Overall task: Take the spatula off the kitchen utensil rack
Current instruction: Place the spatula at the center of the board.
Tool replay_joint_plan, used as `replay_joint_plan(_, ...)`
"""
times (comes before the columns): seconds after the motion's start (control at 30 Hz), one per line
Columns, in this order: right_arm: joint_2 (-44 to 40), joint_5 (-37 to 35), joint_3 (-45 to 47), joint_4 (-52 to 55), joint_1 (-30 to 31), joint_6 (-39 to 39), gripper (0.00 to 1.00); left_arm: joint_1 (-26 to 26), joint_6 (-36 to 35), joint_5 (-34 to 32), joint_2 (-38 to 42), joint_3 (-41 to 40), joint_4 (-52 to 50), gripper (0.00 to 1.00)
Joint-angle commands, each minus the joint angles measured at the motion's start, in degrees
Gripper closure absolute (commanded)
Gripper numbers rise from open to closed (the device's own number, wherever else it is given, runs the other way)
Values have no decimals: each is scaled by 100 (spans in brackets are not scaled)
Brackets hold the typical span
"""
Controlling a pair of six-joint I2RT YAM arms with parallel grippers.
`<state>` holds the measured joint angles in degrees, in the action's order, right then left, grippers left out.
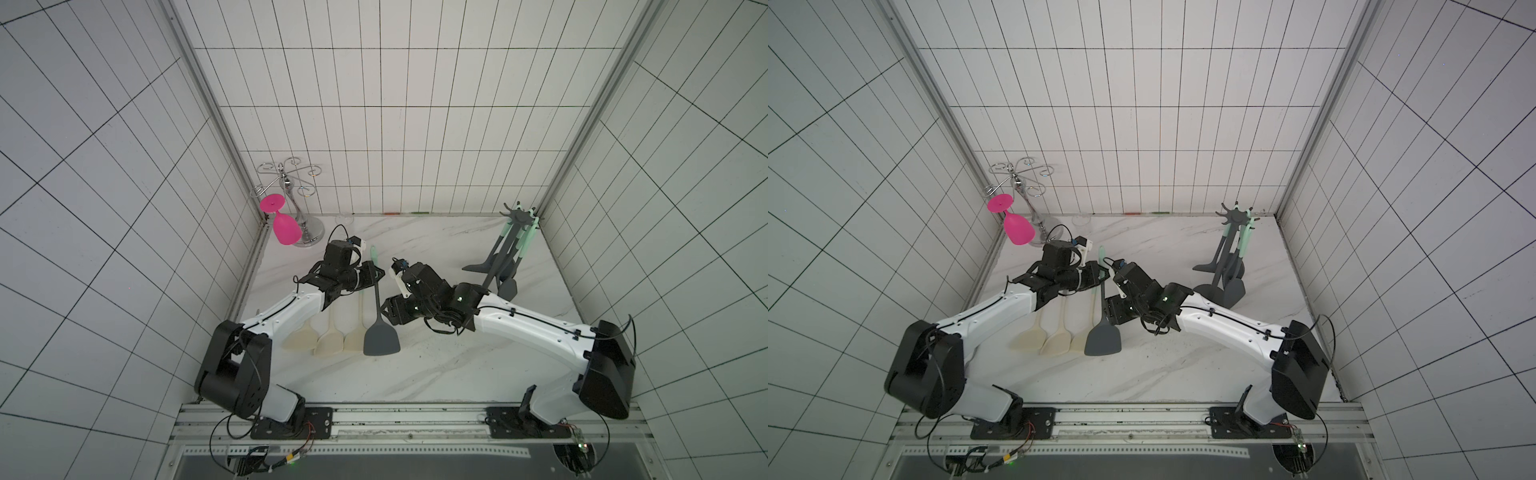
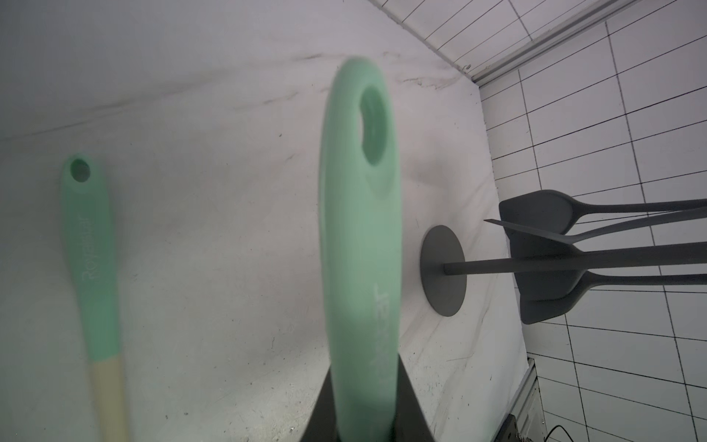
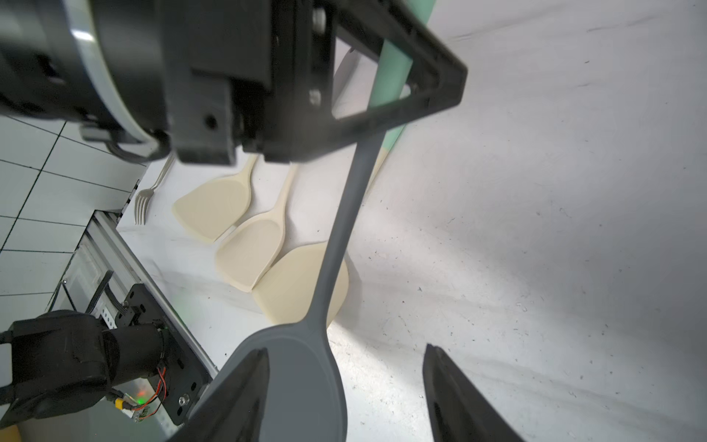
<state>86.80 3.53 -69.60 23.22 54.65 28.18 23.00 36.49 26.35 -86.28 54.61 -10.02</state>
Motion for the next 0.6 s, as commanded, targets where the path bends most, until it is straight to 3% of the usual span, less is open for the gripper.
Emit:
replay_joint_plan(0.0, 205, 35, 127, -143, -91, 82, 36, 255, 4, -143, -253, 227, -41, 100)
replay_joint_plan(0.17, 576, -13, -132, -117, -91, 23, 46, 430, 258, -324, -390, 166, 142, 100)
replay_joint_plan(0.43, 1248, -261, -466, -78, -88, 159, 53, 426, 490, -345, -119, 42, 289, 100)
replay_joint_plan(0.57, 1324, -344, -545, -183, -91, 153, 76, 391, 381, -448, 10, -49, 161, 100)
